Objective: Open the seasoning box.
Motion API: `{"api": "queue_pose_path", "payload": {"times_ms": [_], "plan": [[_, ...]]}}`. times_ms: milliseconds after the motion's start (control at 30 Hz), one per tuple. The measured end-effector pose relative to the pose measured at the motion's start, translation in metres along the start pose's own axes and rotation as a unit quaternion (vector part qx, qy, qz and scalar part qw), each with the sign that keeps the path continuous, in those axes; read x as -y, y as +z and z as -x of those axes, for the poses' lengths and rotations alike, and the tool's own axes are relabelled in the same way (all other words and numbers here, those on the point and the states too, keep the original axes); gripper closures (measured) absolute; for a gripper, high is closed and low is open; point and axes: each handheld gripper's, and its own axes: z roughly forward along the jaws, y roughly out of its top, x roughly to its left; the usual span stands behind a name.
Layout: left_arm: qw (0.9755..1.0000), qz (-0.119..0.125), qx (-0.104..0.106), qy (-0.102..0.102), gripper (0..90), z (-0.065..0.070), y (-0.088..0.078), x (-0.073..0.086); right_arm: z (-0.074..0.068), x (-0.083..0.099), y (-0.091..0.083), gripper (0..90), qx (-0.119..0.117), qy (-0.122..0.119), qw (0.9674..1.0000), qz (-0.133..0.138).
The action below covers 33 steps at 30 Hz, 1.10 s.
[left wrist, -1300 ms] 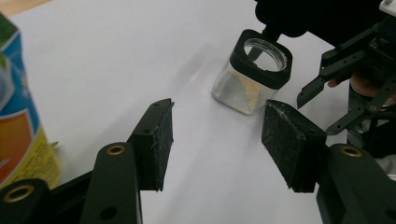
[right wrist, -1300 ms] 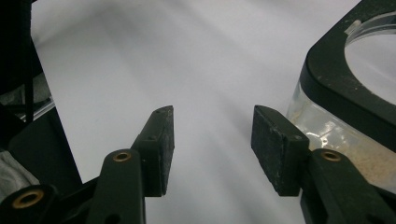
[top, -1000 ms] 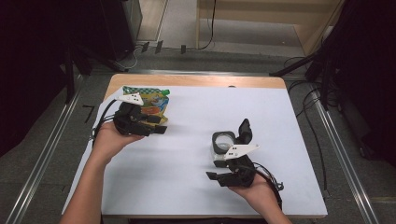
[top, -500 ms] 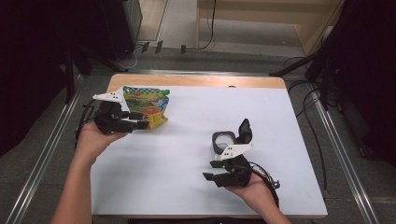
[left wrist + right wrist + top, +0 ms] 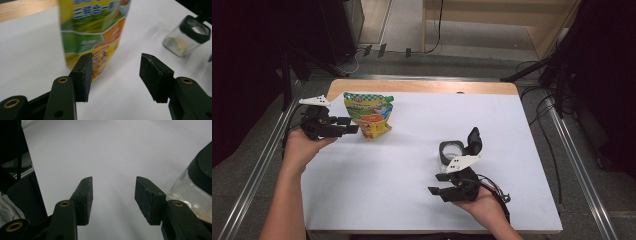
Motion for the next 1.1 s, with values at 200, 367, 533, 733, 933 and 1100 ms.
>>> {"api": "queue_pose_path", "payload": {"times_ms": [200,367,533,733,933,1100], "plan": [[0.9998,0.013,-0.015,0.000,40.4,-0.011,0.002,-0.004,0.000,0.001,0.001,49.9,0.000,-0.002,1.0000,0.001],[0.9998,0.015,-0.016,0.000,39.5,-0.020,0.008,-0.006,-0.001,0.000,-0.001,49.7,0.001,-0.002,1.0000,0.008],[0.9999,0.014,-0.006,0.001,40.5,-0.024,0.017,-0.010,-0.005,-0.004,0.004,49.4,0.000,-0.008,0.9999,0.008],[0.9999,0.009,0.002,0.011,43.6,-0.021,0.030,-0.017,-0.010,-0.012,0.013,48.9,0.000,-0.015,0.9999,0.006],[0.9997,0.019,0.005,0.012,49.0,-0.022,0.037,-0.018,-0.013,-0.020,0.026,48.4,0.000,-0.023,0.9997,0.001],[0.9995,0.018,0.021,0.012,52.0,-0.021,0.041,-0.019,-0.012,-0.024,0.034,48.3,-0.003,-0.018,0.9998,0.003]]}}
